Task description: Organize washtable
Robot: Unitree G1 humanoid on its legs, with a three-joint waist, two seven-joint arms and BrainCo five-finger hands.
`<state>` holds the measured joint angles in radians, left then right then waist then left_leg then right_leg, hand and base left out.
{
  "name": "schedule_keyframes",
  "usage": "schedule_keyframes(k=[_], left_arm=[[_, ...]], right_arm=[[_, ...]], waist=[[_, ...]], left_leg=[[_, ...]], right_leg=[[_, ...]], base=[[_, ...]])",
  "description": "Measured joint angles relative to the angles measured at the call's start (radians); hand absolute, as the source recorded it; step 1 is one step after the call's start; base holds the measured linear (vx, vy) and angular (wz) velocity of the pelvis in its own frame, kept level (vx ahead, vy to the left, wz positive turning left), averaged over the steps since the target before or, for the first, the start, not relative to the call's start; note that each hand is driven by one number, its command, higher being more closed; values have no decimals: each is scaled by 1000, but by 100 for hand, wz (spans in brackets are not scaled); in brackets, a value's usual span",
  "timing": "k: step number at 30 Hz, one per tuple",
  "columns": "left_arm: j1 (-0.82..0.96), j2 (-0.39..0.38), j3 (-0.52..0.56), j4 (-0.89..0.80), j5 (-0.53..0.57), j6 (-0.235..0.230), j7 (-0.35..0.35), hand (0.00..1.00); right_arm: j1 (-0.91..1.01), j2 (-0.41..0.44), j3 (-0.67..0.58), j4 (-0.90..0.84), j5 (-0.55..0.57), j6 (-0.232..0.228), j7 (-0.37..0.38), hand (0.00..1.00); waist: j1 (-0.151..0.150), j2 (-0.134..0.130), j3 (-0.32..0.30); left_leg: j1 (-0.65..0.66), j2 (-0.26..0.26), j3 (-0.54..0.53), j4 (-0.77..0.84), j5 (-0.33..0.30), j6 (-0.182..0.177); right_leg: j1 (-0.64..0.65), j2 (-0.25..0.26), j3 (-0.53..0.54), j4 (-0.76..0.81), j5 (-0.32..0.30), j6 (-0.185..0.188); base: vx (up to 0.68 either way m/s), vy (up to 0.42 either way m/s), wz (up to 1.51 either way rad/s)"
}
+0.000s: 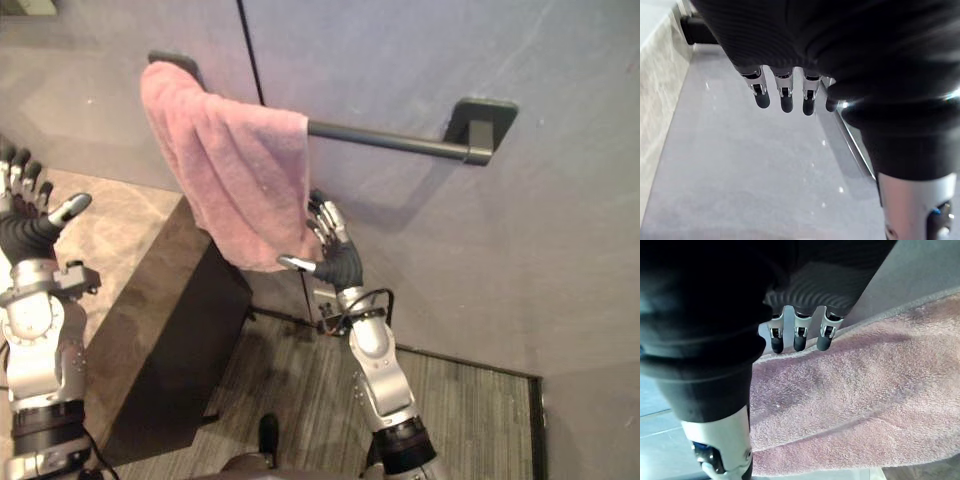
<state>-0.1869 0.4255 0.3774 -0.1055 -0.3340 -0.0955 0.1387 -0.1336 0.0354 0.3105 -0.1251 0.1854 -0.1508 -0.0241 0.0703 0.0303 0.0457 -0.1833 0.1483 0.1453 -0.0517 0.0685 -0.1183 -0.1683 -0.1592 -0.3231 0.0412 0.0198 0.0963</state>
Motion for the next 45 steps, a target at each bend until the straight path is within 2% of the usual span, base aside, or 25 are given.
schedule_keyframes(k=[3,12,15,19,24,25,28,29,32,34,40,45], left_arm=[[-37,37,-36,41,-46,1,-29,0],[-114,224,-210,141,-237,21,-117,0],[-120,265,-260,158,-248,26,-139,0],[-162,318,-338,162,-263,33,-141,0],[-225,346,-376,198,-265,33,-131,0],[-235,352,-385,198,-265,33,-130,100],[-253,353,-415,198,-276,33,-115,100],[-272,353,-440,198,-283,33,-117,100],[-315,353,-488,195,-284,33,-118,100],[-333,352,-488,193,-284,30,-113,100],[-364,351,-483,192,-284,19,-88,100],[-363,315,-461,172,-283,18,-88,100]], right_arm=[[0,-3,14,0,12,0,0,0],[-42,-5,59,-1,50,0,-21,0],[-42,-7,75,-14,68,-1,-21,0],[-43,-10,103,-69,129,-35,-21,0],[-45,-11,123,-127,168,-55,-23,0],[-48,-11,129,-142,168,-64,-26,0],[-56,-11,133,-169,170,-67,-38,0],[-60,-10,134,-180,177,-71,-39,100],[-80,-2,143,-180,182,-73,-40,100],[-103,0,171,-180,190,-74,-44,100],[-148,1,204,-165,176,-65,-63,100],[-220,17,207,-65,134,-47,-67,100]], waist=[[-1,9,22],[-1,14,83],[-1,15,87],[0,14,117],[5,13,136],[5,13,137],[12,13,137],[16,12,138],[12,10,139],[-2,5,142],[-1,4,156],[0,6,166]], left_leg=[[-1,0,1,0,0,0],[-16,7,5,17,0,0],[-16,9,8,19,0,0],[-23,11,9,30,0,0],[-40,12,19,47,0,0],[-51,12,19,53,0,0],[-60,12,20,60,0,0],[-64,11,22,63,0,0],[-64,12,25,65,0,0],[-64,13,38,66,0,0],[-63,25,49,67,0,0],[-63,25,48,67,0,0]], right_leg=[[-11,0,3,15,-4,-6],[-45,0,19,62,-17,-16],[-47,0,22,64,-18,-16],[-58,-1,25,84,-25,-19],[-79,-2,34,100,-26,-20],[-85,-3,33,101,-25,-20],[-98,-13,35,112,-25,-20],[-101,-14,36,113,-25,-20],[-103,-15,40,114,-25,-20],[-113,-13,52,116,-24,-21],[-117,0,59,115,-22,-21],[-115,0,57,115,-22,-22]], base=[[0,0,0],[-11,-3,-3],[-20,-1,-4],[-45,-2,-1],[-49,0,-4],[-58,9,4],[-38,20,0],[-31,29,-3],[-17,12,-3],[-7,10,-15],[1,-1,-5],[0,0,0]])
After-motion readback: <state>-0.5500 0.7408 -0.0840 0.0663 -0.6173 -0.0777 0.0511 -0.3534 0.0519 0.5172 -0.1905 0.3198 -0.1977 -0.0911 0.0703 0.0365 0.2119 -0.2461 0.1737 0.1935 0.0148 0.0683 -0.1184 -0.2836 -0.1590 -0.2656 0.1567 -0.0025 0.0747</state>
